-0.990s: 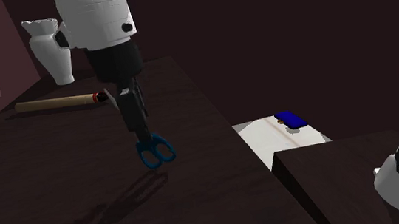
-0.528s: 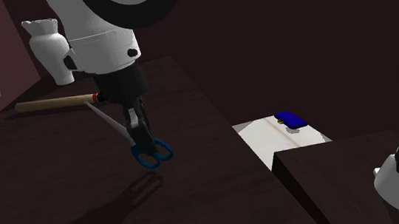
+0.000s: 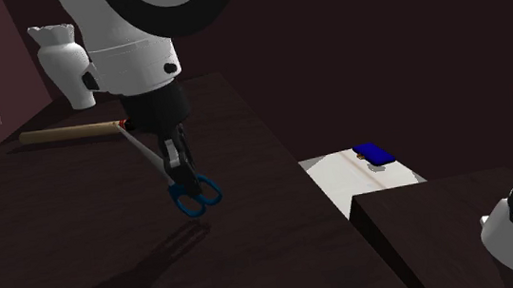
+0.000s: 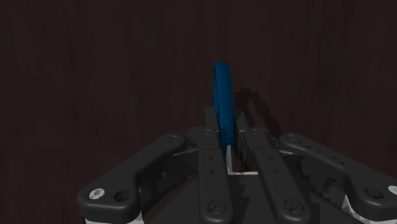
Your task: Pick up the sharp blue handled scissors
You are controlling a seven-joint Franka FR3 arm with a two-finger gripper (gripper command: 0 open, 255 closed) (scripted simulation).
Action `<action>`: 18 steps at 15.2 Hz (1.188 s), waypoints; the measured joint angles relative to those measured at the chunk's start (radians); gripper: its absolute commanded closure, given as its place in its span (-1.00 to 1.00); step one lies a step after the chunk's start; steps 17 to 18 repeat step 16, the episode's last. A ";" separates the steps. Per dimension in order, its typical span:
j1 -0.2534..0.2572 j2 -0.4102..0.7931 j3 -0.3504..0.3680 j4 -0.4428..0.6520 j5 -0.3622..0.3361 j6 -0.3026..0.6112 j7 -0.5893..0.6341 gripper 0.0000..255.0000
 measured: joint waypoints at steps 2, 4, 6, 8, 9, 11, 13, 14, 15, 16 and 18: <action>-0.001 0.000 0.000 0.017 0.000 -0.017 -0.001 1.00; -0.001 -0.007 -0.001 0.030 -0.001 -0.037 -0.002 1.00; -0.001 -0.007 -0.001 0.055 -0.001 -0.061 -0.002 1.00; -0.001 -0.013 -0.001 0.074 -0.001 -0.086 -0.002 1.00; -0.001 -0.013 -0.001 0.085 -0.001 -0.098 -0.002 1.00; -0.001 -0.014 -0.001 0.113 -0.001 -0.127 -0.001 1.00; -0.002 -0.016 -0.002 0.140 -0.001 -0.155 -0.003 1.00; -0.002 -0.016 -0.002 0.152 -0.001 -0.167 -0.004 1.00; -0.002 -0.016 -0.002 0.163 -0.001 -0.178 -0.004 1.00; -0.002 -0.013 -0.002 0.175 -0.001 -0.187 -0.004 1.00; -0.002 -0.013 -0.002 0.175 -0.001 -0.187 -0.004 1.00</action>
